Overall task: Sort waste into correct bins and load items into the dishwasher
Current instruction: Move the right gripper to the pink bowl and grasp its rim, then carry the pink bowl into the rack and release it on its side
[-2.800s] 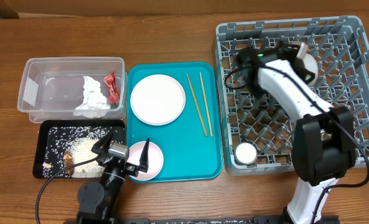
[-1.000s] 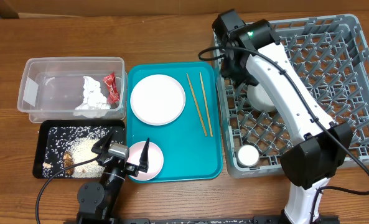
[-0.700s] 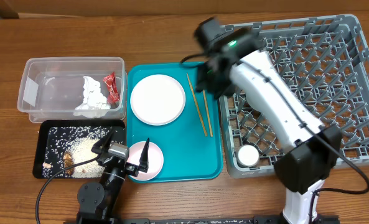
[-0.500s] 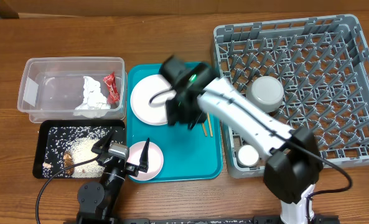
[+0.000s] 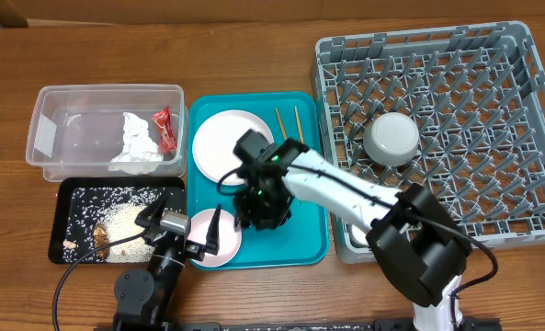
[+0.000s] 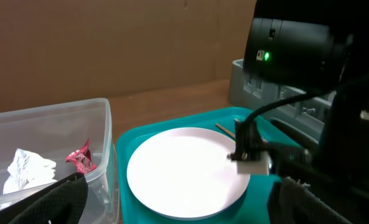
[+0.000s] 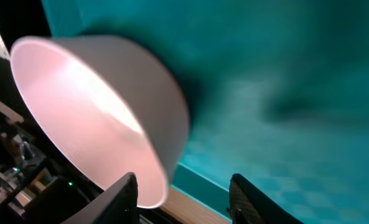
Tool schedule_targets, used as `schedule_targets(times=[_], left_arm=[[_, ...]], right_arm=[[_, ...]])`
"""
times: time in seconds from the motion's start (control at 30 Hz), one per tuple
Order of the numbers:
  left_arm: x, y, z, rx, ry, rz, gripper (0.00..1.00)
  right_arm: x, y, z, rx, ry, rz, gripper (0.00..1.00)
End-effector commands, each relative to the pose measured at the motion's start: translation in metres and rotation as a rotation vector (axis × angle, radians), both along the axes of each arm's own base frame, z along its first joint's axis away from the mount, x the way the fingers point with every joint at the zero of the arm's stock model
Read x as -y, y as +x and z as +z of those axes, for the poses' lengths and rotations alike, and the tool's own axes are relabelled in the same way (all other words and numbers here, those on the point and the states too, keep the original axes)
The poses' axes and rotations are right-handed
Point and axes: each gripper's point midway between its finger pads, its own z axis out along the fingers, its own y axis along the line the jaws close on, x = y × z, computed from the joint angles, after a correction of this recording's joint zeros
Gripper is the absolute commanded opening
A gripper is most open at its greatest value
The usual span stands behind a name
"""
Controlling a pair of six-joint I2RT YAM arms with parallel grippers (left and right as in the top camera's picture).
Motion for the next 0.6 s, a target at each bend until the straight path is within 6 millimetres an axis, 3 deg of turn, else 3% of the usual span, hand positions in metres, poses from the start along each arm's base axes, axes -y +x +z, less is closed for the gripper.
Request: schedule_targets(times=[0.0,0.1,0.27,0.3,0.47,0.57], left_arm=[[0.000,0.000,-0.001,0.004,0.008,-0.002,1.00],[0.000,0.000,-0.001,0.004,0.008,-0.002,1.00],[0.000,0.000,-0.001,0.004,0.008,-0.002,1.00],[0.000,0.000,-0.001,0.004,0.008,-0.002,1.00],[0.000,0.000,-0.001,0.004,0.008,-0.002,1.00],[0.000,0.000,-0.001,0.004,0.008,-0.002,1.00]], right_arm=[[-0.001,-0.009,-0.009,0.039,-0.082,-0.027,0.50],[0.006,-0.003,-0.018,0.072,-0.164,-0.114,0.46],[0.010,0.007,-0.021,0.090,-0.193,-0.186,0.14],[0.013,0.009,-0.022,0.085,-0.203,-0.202,0.04],[0.042,0.028,-0.013,0.136,-0.296,-0.254,0.04],[0.089,0.068,0.026,0.330,-0.437,-0.344,0.04]])
